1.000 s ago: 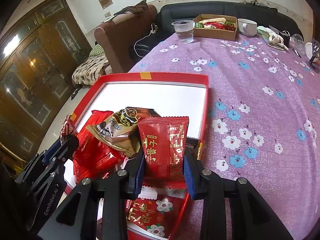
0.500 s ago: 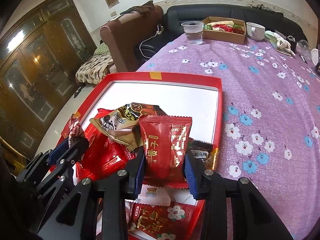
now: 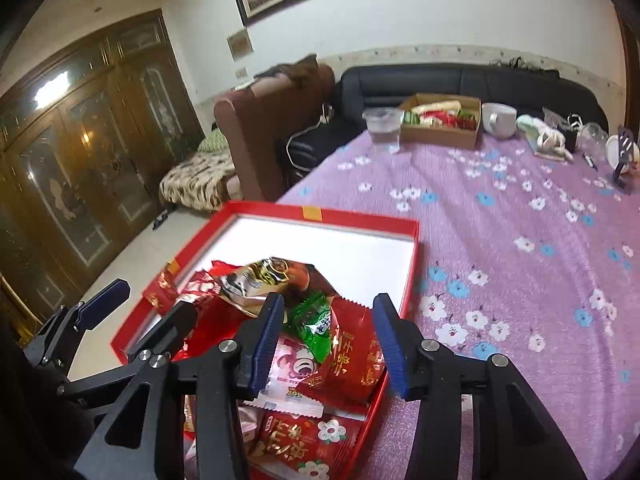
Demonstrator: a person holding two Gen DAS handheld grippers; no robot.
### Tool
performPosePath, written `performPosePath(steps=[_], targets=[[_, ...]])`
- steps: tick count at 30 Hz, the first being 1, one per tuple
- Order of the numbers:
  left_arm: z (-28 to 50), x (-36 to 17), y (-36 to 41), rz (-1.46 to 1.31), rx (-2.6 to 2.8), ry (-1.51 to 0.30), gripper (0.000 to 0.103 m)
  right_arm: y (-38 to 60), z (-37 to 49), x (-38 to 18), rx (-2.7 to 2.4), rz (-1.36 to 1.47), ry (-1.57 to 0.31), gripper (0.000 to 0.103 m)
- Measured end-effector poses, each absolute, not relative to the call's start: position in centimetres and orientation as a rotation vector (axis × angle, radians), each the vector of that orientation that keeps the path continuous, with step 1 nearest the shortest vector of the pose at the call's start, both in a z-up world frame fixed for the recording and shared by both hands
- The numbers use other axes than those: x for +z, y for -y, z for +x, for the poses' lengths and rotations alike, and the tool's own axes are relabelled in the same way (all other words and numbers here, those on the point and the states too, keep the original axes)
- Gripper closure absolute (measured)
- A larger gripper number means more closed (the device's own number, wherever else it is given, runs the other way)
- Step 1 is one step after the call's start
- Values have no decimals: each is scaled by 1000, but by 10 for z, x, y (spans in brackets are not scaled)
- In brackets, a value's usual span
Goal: Organize snacks
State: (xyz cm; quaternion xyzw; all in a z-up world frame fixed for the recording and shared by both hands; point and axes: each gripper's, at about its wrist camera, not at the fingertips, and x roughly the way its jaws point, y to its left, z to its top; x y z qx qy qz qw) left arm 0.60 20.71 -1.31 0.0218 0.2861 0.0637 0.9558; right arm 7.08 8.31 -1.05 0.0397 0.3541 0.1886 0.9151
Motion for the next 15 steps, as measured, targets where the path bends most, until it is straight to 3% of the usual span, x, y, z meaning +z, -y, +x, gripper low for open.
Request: performPosePath(steps=[3,8,15], targets=[[-2,-8,-208,26,140,-579,19,-78,61,-3,395,95,-704,53],[-14,-5,-208,12,153,-592,19,-71,43,5,403,116,-681,42],[-37,-3,-212,15,170,-589,19,-70,11,8,422,109,-648,38]])
